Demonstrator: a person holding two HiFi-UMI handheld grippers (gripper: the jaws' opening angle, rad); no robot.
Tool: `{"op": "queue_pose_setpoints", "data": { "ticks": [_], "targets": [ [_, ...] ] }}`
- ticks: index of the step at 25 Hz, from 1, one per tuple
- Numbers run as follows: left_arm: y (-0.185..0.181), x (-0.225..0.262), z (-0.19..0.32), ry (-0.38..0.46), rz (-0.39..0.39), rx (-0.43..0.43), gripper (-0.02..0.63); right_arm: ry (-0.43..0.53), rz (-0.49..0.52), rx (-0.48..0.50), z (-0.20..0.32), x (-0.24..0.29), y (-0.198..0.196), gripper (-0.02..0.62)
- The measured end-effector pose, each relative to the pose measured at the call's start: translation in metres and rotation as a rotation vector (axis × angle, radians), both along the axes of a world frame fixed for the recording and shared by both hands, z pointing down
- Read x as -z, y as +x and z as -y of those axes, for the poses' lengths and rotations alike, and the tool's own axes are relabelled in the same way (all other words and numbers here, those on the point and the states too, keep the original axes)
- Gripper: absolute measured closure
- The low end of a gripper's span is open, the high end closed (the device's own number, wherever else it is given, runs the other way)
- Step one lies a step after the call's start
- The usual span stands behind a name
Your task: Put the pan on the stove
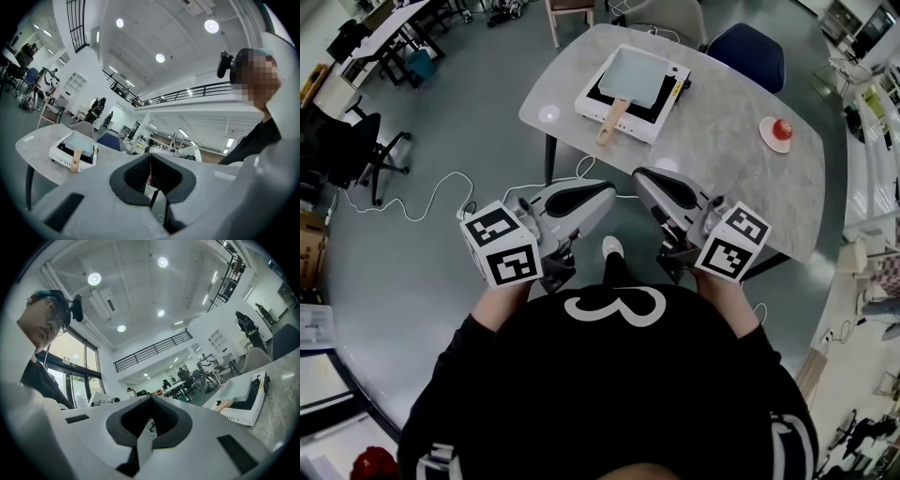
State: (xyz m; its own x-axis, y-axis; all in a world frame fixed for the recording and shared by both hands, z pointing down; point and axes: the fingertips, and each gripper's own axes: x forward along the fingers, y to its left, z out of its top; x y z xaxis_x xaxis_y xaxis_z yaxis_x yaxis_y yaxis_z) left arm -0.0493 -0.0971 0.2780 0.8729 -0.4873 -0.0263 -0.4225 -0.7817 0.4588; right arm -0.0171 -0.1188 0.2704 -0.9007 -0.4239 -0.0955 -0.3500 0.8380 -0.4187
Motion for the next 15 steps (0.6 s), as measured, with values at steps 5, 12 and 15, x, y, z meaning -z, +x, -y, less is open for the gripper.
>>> {"op": "queue_pose_setpoints", "data": {
  "ticks": [5,12,15],
  "targets": [
    [-0.0001,0.0004,0.0008,-0.007,-0.007,-0.002,0.588,-0.001,-0.008,-0.003,-0.0004,0.0013,-0.0008,0.581],
    [0.0000,-0.0012,0.0051,-0.021,-0.014,-0.007,0.586,-0.017,-0.015,-0.012,0.0039,-0.0011,0.0002,0.581],
    [0.0009,-0.0049,0.0064,-0.026,-0.014,-0.012,0.587,-0.022,-0.018,-0.012,0.0050,-0.0045,-0.0004,0.581]
  ]
}}
